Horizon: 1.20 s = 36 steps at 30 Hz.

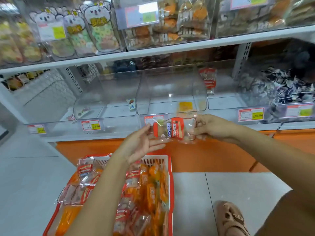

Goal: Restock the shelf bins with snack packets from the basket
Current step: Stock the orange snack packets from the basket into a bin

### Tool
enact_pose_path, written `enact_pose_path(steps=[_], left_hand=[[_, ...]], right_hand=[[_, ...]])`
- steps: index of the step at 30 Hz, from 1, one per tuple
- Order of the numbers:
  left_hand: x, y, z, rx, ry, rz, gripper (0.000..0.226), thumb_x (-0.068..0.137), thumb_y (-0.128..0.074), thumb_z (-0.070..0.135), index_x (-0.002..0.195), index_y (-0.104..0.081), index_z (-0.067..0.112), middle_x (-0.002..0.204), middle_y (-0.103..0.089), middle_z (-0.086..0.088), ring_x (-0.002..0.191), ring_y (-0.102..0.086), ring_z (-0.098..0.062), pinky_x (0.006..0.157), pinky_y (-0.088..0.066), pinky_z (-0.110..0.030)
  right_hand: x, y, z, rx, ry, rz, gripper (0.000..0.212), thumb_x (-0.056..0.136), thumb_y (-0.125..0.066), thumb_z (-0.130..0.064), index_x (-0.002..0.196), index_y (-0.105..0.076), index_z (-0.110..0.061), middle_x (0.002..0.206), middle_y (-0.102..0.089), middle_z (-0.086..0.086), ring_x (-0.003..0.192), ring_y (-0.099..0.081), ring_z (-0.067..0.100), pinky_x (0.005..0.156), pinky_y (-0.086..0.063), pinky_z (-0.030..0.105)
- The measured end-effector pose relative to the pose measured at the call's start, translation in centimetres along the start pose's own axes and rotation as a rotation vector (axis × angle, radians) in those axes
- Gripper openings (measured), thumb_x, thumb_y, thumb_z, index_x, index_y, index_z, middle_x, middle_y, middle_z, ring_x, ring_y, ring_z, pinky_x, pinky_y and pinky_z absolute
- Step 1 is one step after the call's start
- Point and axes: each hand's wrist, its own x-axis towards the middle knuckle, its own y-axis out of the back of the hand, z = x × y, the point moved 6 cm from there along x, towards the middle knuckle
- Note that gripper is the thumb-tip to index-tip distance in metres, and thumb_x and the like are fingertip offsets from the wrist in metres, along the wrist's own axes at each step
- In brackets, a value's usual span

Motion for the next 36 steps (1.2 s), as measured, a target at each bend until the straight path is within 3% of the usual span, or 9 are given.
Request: enact_pose_path(steps=[3,6,11,14,19,22,27,31,36], left_hand=[[0.6,-3.0,2.1,0.075,-0.09,0.006,0.04,0.099,-0.04,0.037,0.116,-0.061,0.008,0.1,-0.072,-0.013,0.089,-0.071,-0.025,0.072,-0.059,-0.029],[1.8,-5.9,3.9,0.408,-0.245,0.04,0.022,0.09,-0.061,0.021,0.105,-0.067,0.005,0.086,-0.072,-0.004,0.078,-0.067,-0.015,0.068,-0.054,-0.022],[5.0,-12.4,8.0,0.652,-0.395,-0.054,0.006,0.085,-0.069,0.016,0.08,-0.067,0.017,0.071,-0.067,0.005,0.064,-0.06,-0.005,0.065,-0.051,-0.02],[8.3,-13.3,9.7,0.764,-0.488,0.097,0.009,0.091,-0.062,0.022,0.093,-0.068,0.016,0.085,-0.066,0.005,0.08,-0.061,-0.008,0.074,-0.048,-0.017],[13.1,-12.1,6.6,1.178,-0.309,0.061,0.015,0.092,-0.057,0.019,0.092,-0.068,0.009,0.075,-0.06,0.007,0.069,-0.056,-0.009,0.048,-0.036,-0.006],[14.3,-11.2,4.3,1.114,-0.183,-0.024,0.026,0.095,-0.055,0.024,0.076,-0.067,0.009,0.077,-0.068,-0.001,0.072,-0.066,-0.016,0.065,-0.049,-0.015],[15.0,-10.6,3.7,1.034,-0.15,-0.037,0.028,0.097,-0.051,0.022,0.076,-0.066,0.01,0.081,-0.07,-0.006,0.064,-0.064,-0.008,0.059,-0.049,-0.015],[15.0,-10.3,3.7,1.01,-0.187,-0.011,0.03,0.096,-0.051,0.022,0.086,-0.068,-0.001,0.085,-0.073,-0.009,0.06,-0.063,-0.002,0.061,-0.049,-0.015],[15.0,-10.6,3.6,0.993,-0.186,-0.018,0.03,0.095,-0.054,0.027,0.086,-0.07,0.003,0.084,-0.073,-0.007,0.069,-0.067,-0.011,0.08,-0.055,-0.032]], right_hand=[[-1.9,0.5,-0.3,0.076,-0.014,-0.049,0.015,0.089,-0.062,-0.001,0.077,-0.06,-0.011,0.062,-0.063,0.005,0.053,-0.056,0.011,0.05,-0.046,0.014],[-3.4,1.6,-1.6,-0.233,0.009,-0.043,0.008,0.081,-0.074,-0.022,0.082,-0.069,-0.015,0.076,-0.067,0.006,0.069,-0.06,0.01,0.065,-0.05,0.018],[-3.2,7.9,-4.0,-0.359,0.049,0.285,0.042,0.075,-0.078,-0.036,0.055,-0.05,-0.013,0.056,-0.039,-0.005,0.057,-0.037,0.007,0.058,-0.028,0.021],[-2.7,14.1,-3.7,-0.081,0.059,0.584,0.025,0.076,-0.078,-0.027,0.066,-0.066,-0.008,0.056,-0.054,-0.005,0.05,-0.048,0.001,0.058,-0.038,0.014],[1.2,22.4,-0.1,0.05,-0.055,0.915,0.017,0.077,-0.079,-0.013,0.072,-0.063,-0.014,0.074,-0.062,0.004,0.048,-0.051,0.003,0.055,-0.045,0.019],[5.9,24.1,3.0,-0.008,-0.201,0.85,0.027,0.085,-0.07,-0.01,0.067,-0.052,-0.019,0.092,-0.063,0.012,0.036,-0.053,0.003,0.039,-0.043,0.011],[12.6,24.8,5.1,0.018,-0.244,0.818,0.017,0.084,-0.07,-0.014,0.099,-0.066,-0.01,0.121,-0.063,0.014,0.107,-0.063,0.022,0.076,-0.054,0.018],[16.7,26.5,7.9,0.007,-0.3,0.857,0.029,0.078,-0.077,-0.031,0.071,-0.054,-0.014,0.101,-0.07,0.003,0.088,-0.066,0.015,0.088,-0.054,0.027],[18.2,26.2,8.9,-0.018,-0.301,0.899,0.027,0.072,-0.083,-0.026,0.077,-0.064,-0.008,0.093,-0.071,0.011,0.086,-0.07,0.024,0.086,-0.056,0.037]])
